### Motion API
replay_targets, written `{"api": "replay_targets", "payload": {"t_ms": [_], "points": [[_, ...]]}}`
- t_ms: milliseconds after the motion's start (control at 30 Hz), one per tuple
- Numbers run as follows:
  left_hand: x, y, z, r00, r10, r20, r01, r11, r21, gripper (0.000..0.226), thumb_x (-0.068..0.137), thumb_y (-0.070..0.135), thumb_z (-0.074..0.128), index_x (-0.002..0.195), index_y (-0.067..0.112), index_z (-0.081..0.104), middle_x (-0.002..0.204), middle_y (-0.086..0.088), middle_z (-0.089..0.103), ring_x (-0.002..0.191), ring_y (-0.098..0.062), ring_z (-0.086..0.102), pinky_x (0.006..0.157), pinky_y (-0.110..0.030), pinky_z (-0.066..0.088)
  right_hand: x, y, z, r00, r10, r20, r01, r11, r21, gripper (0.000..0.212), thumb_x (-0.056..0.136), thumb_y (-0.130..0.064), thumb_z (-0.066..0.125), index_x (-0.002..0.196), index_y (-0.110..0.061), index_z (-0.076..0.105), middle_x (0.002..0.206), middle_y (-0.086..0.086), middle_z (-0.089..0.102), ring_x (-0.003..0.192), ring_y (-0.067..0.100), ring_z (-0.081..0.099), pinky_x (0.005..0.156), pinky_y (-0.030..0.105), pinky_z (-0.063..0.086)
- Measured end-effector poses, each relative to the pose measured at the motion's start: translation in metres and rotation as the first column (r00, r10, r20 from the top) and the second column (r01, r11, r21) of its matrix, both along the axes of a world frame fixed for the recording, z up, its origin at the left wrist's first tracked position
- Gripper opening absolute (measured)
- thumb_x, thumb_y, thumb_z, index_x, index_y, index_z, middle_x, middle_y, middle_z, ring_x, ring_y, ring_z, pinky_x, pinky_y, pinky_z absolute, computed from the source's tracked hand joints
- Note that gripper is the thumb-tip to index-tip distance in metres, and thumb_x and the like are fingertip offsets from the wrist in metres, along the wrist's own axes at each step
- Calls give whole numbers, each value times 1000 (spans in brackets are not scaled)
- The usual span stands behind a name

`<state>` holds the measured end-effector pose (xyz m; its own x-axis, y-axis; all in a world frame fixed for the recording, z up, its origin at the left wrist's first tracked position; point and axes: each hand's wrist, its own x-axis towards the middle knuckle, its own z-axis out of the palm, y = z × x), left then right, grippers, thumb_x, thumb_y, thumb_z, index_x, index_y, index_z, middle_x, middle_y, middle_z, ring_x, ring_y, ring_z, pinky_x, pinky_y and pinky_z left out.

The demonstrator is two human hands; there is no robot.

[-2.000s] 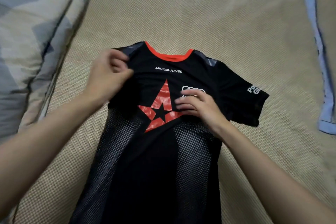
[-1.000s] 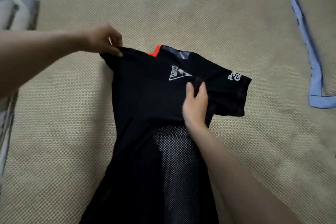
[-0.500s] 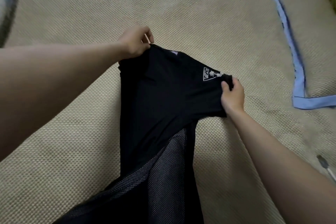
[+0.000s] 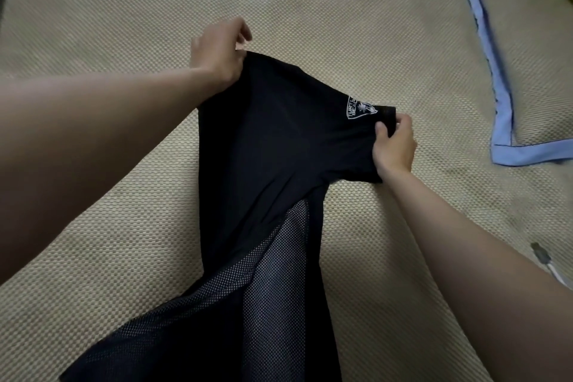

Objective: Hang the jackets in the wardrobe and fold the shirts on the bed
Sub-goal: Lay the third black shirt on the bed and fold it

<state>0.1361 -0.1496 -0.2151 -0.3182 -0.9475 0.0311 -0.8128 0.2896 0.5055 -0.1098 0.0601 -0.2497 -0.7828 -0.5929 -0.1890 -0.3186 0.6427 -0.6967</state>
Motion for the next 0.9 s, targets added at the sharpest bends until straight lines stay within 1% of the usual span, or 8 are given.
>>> {"api": "replay_targets", "payload": {"t_ms": [100,167,267,333,467,600,733,900], "points": [[9,30,17,994,-67,82,78,988,-134,29,93,19,57,122,20,56,129,-2,56,123,-23,50,108,-39,33,4,13,9,1000,-11,11,10,997,75,44,99,-43,59,127,-13,43,122,1,59,97,17,51,82,30,36],[26,66,29,987,-152,45,156,980,-126,20,89,21,57,110,18,58,112,-3,61,107,-24,57,96,-39,41,7,31,15,998,47,-40,-41,989,141,53,95,-51,62,126,-14,42,127,2,56,97,17,52,79,33,37],[72,139,31,969,-247,-9,245,954,173,4,88,22,62,90,22,58,82,6,65,77,-17,63,75,-40,52,21,63,20,986,135,-101,-112,973,204,49,95,-53,62,118,-15,43,114,0,59,94,20,59,64,30,37],[109,193,31,966,-257,-25,249,901,354,6,87,27,64,85,27,58,77,9,66,71,-11,63,71,-43,54,40,83,29,986,169,-11,-163,965,204,39,97,-53,58,107,-18,47,94,-4,62,87,22,64,57,29,36],[168,269,21,945,-315,88,235,841,487,31,80,64,52,86,33,54,75,16,65,69,0,60,69,-37,53,83,123,39,922,338,190,-371,911,181,41,93,-63,59,89,-22,55,80,-8,66,75,13,63,72,37,53],[202,309,6,932,-352,84,230,756,613,47,72,79,55,95,38,55,85,20,68,78,4,62,76,-26,51,121,172,41,853,425,304,-500,831,242,54,81,-76,62,92,-23,55,79,-5,67,73,16,65,74,37,56],[220,324,12,961,-277,-23,219,707,672,42,73,67,69,73,26,63,62,14,63,57,1,56,62,-24,44,147,211,43,855,436,280,-509,806,302,60,76,-78,65,95,-23,51,79,-6,60,70,12,57,67,31,48],[230,366,58,953,-169,-253,297,700,650,19,83,30,81,86,23,63,74,5,70,67,-8,64,69,-30,52,181,271,36,842,411,350,-503,833,230,53,79,-66,72,89,-22,45,87,-10,65,78,10,62,68,32,48]]}}
